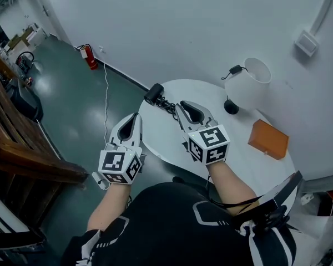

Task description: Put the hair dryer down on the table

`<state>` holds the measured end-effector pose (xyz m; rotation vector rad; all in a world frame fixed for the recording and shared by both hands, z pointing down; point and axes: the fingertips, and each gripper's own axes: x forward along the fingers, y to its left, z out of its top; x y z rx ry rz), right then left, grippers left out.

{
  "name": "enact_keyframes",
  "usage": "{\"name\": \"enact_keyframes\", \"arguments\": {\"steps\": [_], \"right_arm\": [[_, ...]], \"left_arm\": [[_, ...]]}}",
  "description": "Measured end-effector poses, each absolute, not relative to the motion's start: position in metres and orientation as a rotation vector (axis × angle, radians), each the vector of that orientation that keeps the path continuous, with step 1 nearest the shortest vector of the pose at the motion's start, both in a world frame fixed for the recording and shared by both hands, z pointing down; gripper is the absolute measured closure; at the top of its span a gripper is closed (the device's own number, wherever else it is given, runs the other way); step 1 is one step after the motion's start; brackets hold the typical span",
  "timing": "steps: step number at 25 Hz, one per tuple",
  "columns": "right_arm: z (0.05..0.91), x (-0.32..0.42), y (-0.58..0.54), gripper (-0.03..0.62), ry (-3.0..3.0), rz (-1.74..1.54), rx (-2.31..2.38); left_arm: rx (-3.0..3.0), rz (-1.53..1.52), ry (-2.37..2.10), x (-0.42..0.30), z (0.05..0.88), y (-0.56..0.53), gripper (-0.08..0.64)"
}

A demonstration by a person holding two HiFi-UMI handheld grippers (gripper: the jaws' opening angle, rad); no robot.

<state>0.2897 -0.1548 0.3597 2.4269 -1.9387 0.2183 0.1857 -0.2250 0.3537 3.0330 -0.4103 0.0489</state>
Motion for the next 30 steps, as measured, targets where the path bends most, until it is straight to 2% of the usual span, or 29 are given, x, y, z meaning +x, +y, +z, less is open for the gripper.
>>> {"name": "enact_keyframes", "arguments": {"steps": [13, 30], "right_arm": [[0.347, 0.287, -0.158, 0.558, -1.938, 0.147, 2.427], [0.357, 0.295, -0.170, 0.558, -1.955, 0.178, 2.423]], "left_arm": [[3.041, 0.056, -0.452, 0.178, 0.348, -0.228, 0.555], [3.036, 0.053, -0.477, 0.175, 0.354, -0.228, 0.555]]}}
